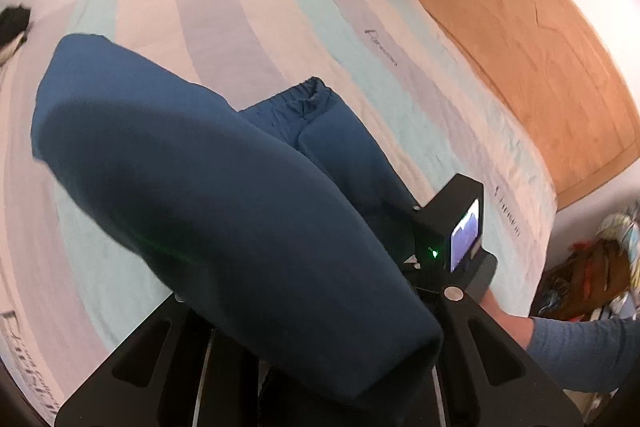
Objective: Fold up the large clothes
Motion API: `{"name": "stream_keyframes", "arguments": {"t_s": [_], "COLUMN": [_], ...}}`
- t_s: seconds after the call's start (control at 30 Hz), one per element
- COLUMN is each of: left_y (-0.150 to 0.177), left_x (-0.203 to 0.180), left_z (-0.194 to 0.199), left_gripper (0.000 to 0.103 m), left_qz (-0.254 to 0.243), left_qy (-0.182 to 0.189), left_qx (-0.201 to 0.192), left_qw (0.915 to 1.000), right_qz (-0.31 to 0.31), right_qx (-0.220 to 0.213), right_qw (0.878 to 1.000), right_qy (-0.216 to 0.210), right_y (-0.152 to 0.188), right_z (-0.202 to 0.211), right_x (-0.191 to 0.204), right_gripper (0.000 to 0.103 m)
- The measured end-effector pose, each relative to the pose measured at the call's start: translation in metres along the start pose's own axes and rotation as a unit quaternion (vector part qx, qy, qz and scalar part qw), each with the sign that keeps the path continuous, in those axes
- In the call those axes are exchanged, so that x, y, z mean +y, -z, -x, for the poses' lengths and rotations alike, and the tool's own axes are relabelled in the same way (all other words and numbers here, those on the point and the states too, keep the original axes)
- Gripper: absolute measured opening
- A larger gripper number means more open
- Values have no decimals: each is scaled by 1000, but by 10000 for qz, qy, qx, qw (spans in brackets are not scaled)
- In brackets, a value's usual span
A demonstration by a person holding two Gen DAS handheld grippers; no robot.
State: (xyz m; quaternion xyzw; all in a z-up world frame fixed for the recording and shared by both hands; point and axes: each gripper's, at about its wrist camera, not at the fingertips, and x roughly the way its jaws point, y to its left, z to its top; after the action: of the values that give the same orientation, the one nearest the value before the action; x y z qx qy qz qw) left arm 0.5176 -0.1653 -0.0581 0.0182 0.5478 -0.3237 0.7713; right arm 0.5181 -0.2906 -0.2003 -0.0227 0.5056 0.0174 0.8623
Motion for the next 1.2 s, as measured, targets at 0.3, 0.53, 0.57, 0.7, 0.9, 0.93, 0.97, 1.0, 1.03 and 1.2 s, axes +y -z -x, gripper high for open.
{"name": "stream_keyframes", "arguments": {"t_s": [0.3,0.53,0.57,0.7,0.9,0.93,0.97,1.0,1.03,1.2], "left_y": [-15,-16,-15,-10,-1,3,6,10,14,27], "left_x": [-54,-87,-89,-102,-115,-118,-119,-118,-120,-142], "left_z": [-52,-119,-127,-162,-204,-214,-220,-227,-234,-253], "left_gripper": [14,14,14,15,16,17,17,18,18,26], "left_qz": [-486,-563,-537,-505,-434,-469,-494,-482,-515,-940], "left_qy": [-140,-442,-474,-752,-1003,-1112,-1181,-1258,-1351,-2112], "left_qx": [430,851,891,1011,1122,1127,1134,1151,1175,1100], "left_qw": [9978,9938,9934,9907,9877,9863,9853,9842,9825,9667], "right_qz": [-571,-671,-698,-989,-1109,-1107,-1095,-1086,-1090,-1223], "right_qx": [-263,-502,-494,-346,-232,-237,-240,-249,-262,-345], "right_qw": [9938,9949,9951,9939,9934,9934,9935,9936,9935,9917], "right_qy": [-921,-568,-504,-331,-198,-192,-180,-167,-174,-198], "right_y": [27,47,49,63,66,70,71,70,66,56], "right_z": [40,78,79,83,89,97,100,103,104,113], "right_x": [-61,-125,-132,-166,-194,-193,-194,-193,-193,-211], "right_gripper": [71,71,71,71,71,71,71,71,71,72]}}
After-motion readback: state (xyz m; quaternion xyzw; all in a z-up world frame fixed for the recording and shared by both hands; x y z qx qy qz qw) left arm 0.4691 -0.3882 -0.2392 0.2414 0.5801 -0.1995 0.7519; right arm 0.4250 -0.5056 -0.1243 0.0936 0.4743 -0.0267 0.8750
